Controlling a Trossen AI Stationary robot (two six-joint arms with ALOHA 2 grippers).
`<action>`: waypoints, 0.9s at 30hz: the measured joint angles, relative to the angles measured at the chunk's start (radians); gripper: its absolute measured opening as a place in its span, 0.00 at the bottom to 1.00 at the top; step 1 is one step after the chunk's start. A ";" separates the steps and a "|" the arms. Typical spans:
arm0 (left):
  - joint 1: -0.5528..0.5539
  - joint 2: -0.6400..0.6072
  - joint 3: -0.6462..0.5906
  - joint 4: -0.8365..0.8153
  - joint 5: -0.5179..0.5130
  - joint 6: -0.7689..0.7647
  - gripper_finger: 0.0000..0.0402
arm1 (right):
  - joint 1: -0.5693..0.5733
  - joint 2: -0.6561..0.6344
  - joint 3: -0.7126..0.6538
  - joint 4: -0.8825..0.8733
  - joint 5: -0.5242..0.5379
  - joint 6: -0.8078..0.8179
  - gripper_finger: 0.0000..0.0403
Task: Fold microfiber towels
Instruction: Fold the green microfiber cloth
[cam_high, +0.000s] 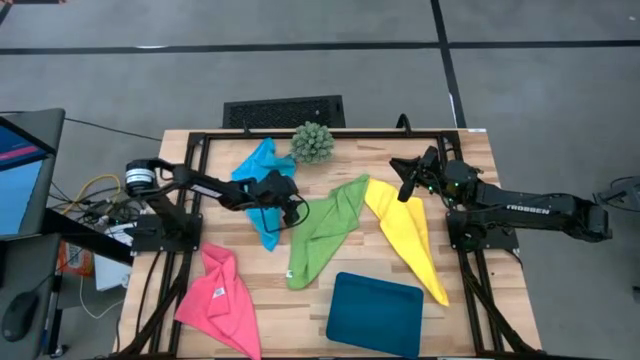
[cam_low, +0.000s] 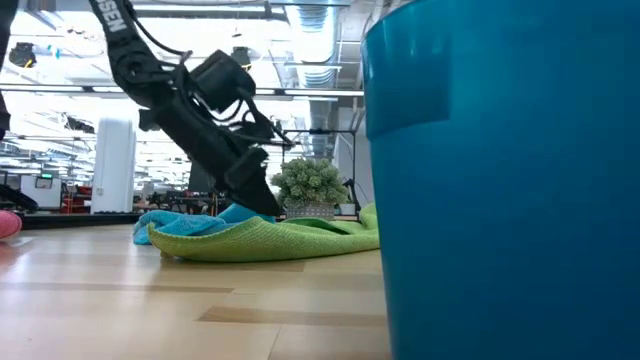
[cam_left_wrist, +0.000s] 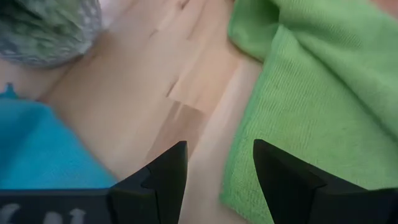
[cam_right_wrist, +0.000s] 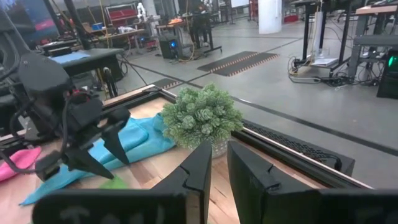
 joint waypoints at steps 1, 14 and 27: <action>-0.001 0.012 0.006 0.000 0.007 0.008 0.44 | 0.000 0.000 0.000 0.000 0.000 0.000 0.19; -0.007 0.096 0.025 -0.013 -0.013 0.044 0.43 | 0.000 0.000 0.000 -0.003 0.000 0.000 0.19; -0.024 0.099 0.022 -0.009 -0.022 0.030 0.02 | 0.005 0.000 0.000 -0.003 0.000 0.035 0.19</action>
